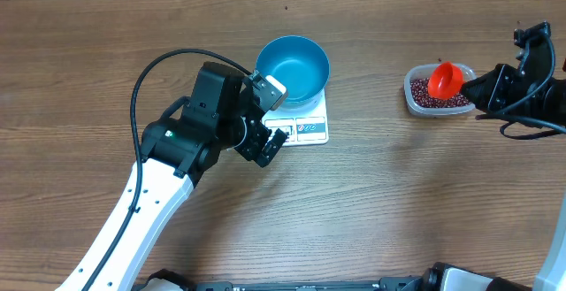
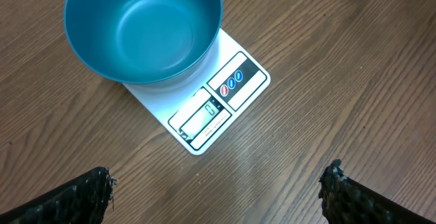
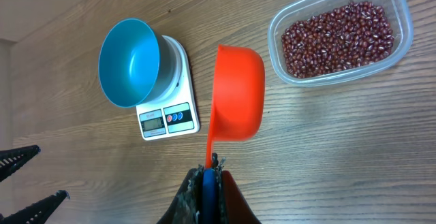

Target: Scoop item into bowl and weigh 150g on scale

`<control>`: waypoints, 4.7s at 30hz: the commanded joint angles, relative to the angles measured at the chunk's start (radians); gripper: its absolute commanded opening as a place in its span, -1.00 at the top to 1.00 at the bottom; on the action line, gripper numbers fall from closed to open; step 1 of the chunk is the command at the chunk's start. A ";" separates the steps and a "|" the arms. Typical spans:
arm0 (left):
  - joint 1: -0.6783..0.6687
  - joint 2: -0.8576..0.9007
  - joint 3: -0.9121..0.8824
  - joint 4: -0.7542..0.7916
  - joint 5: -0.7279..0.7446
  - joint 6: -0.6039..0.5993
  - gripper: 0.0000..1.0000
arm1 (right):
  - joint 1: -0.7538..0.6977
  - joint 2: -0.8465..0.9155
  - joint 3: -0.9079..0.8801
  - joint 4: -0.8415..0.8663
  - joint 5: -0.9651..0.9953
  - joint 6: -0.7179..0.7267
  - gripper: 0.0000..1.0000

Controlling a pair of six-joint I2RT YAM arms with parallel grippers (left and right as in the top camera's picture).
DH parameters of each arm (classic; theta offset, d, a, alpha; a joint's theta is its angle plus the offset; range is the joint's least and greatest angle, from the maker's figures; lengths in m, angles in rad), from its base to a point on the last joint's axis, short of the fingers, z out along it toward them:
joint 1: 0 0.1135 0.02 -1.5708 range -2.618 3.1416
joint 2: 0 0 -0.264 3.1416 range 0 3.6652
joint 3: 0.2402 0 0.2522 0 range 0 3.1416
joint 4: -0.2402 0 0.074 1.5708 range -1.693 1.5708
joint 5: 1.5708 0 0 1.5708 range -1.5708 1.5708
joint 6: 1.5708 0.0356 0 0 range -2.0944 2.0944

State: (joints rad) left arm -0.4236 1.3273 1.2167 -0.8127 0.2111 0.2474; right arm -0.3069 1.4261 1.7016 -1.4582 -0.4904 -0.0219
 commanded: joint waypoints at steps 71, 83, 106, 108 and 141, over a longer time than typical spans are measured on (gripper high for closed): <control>-0.002 -0.013 0.023 0.012 -0.005 -0.053 -0.99 | -0.003 0.135 0.181 -0.033 0.150 -0.032 0.93; -0.002 -0.013 0.023 0.012 -0.005 -0.053 -0.99 | -0.003 0.362 0.201 0.002 0.386 -0.126 0.93; -0.002 -0.013 0.023 0.012 -0.005 -0.053 -0.98 | -0.003 0.453 0.085 0.171 0.358 -0.249 0.93; -0.002 -0.013 0.023 0.012 -0.005 -0.053 -0.99 | -0.003 0.465 0.066 0.181 0.359 -0.249 0.92; -0.002 -0.013 0.023 0.011 -0.005 -0.053 -0.99 | -0.048 0.650 0.019 0.163 -0.014 -0.214 0.93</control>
State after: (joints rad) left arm -0.4236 1.3273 1.2167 -0.8036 0.2058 0.2089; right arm -0.3321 2.0430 1.7332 -1.2907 -0.4343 -0.2592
